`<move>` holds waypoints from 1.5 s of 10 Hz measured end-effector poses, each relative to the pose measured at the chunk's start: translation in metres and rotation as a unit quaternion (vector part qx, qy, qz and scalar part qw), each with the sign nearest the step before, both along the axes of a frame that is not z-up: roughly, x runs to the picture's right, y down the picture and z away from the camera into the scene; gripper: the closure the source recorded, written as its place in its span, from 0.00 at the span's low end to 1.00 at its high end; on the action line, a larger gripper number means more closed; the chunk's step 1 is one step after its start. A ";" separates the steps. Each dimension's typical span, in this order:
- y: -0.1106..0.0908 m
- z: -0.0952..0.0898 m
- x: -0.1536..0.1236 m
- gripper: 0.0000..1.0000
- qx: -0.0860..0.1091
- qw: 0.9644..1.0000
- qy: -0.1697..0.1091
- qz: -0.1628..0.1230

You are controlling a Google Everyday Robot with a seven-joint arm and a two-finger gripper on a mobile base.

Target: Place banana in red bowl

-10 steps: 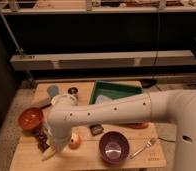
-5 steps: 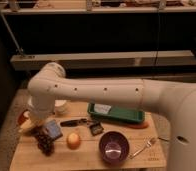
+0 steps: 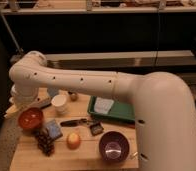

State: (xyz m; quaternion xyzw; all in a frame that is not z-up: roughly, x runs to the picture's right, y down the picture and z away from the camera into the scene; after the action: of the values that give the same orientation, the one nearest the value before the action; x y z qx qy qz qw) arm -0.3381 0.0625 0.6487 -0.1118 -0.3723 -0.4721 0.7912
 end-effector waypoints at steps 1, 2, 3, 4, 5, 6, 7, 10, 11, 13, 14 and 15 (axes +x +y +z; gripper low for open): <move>0.005 0.017 -0.006 0.97 -0.005 1.000 -0.001 -0.005; 0.015 0.038 -0.013 0.88 -0.010 1.000 -0.003 -0.010; 0.028 0.061 -0.021 0.78 -0.016 1.000 -0.006 -0.016; 0.041 0.083 -0.028 0.68 -0.022 0.999 -0.007 -0.022; 0.054 0.104 -0.036 0.58 -0.028 0.999 -0.009 -0.028; 0.067 0.130 -0.043 0.47 -0.035 0.999 -0.009 -0.032; 0.078 0.152 -0.048 0.36 -0.042 0.998 -0.010 -0.035; 0.088 0.175 -0.054 0.26 -0.049 0.998 -0.009 -0.036; 0.088 0.175 -0.054 0.26 -0.049 0.998 -0.009 -0.037; 0.088 0.175 -0.054 0.26 -0.049 0.998 -0.009 -0.036; 0.088 0.175 -0.054 0.26 -0.049 0.998 -0.009 -0.036; 0.088 0.175 -0.054 0.26 -0.049 0.998 -0.009 -0.036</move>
State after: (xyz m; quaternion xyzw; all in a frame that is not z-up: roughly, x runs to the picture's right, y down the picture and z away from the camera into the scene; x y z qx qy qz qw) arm -0.3920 0.1508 0.8235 -0.1598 -0.3978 -0.4827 0.7637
